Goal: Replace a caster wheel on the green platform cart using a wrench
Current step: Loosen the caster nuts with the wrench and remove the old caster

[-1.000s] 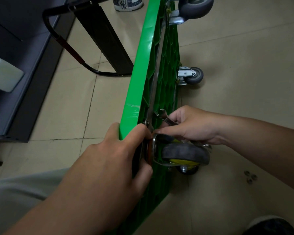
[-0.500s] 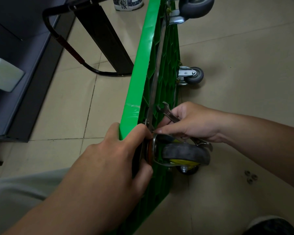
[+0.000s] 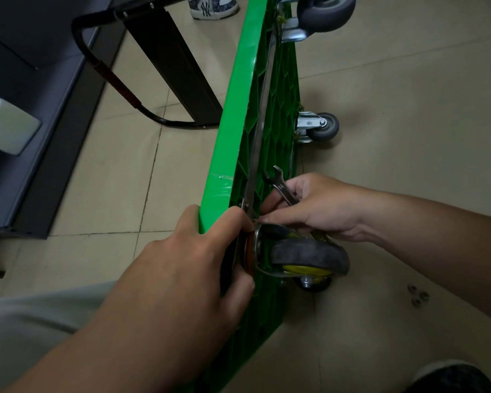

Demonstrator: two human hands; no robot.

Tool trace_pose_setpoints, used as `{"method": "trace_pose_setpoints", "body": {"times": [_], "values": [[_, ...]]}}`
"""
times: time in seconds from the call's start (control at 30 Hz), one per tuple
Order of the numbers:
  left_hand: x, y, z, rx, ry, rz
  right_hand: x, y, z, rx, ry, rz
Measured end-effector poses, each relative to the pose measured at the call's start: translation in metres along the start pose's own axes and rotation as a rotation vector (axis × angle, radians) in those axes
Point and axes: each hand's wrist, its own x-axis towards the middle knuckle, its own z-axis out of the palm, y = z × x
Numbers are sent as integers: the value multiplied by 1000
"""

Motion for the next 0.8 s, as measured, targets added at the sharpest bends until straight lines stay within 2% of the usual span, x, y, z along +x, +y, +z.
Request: {"method": "trace_pose_setpoints", "body": {"times": [0.13,0.27,0.37,0.5,0.8], "values": [[-1,-1,-1,-14,2,-9,1,3,0,113,-28,18],[0,-1,-1,-21,2,-9,2,1,-2,19,0,18],[0,-1,-1,-25,-5,-5,-1,0,0,-49,-57,49],[-1,-1,-1,-30,-8,-15,-6,1,4,-6,-72,90],[-1,0,-1,-39,-4,-12,-10,-6,-1,-86,-79,73]]}}
